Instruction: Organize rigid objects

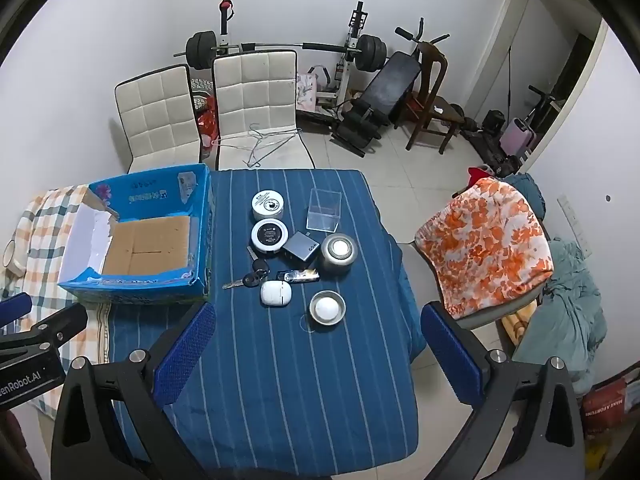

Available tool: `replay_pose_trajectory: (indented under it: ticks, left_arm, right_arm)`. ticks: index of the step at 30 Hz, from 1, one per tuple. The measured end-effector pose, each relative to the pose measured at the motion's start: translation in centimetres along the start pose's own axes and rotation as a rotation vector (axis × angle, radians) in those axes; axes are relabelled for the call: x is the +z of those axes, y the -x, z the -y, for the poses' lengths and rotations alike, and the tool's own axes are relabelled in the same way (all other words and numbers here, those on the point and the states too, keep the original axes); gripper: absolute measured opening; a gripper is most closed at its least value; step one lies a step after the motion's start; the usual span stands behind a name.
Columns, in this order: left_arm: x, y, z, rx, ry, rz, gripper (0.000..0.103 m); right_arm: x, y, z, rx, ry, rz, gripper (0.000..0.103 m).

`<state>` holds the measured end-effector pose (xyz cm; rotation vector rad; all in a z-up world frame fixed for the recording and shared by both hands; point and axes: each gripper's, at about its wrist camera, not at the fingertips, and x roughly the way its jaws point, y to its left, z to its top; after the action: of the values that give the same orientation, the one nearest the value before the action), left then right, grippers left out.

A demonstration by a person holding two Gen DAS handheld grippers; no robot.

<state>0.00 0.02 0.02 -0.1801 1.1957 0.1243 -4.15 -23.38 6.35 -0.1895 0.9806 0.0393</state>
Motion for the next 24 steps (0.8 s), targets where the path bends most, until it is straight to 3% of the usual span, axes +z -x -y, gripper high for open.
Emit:
replay_pose_trajectory:
  ticks: [2, 9, 24]
  left_arm:
    - [-0.1, 0.1, 0.0, 0.007, -0.003, 0.036, 0.093]
    - [-1.1, 0.8, -1.8, 0.006, 0.0, 0.035, 0.093]
    - [-0.3, 0.7, -0.8, 0.022, 0.0, 0.027, 0.093]
  right_arm:
    - [0.0, 0.0, 0.0, -0.005, 0.002, -0.002, 0.103]
    - [0.0, 0.6, -0.5, -0.002, 0.0, -0.006, 0.103]
    - [-0.2, 0.7, -0.9, 0.007, -0.002, 0.003, 0.103]
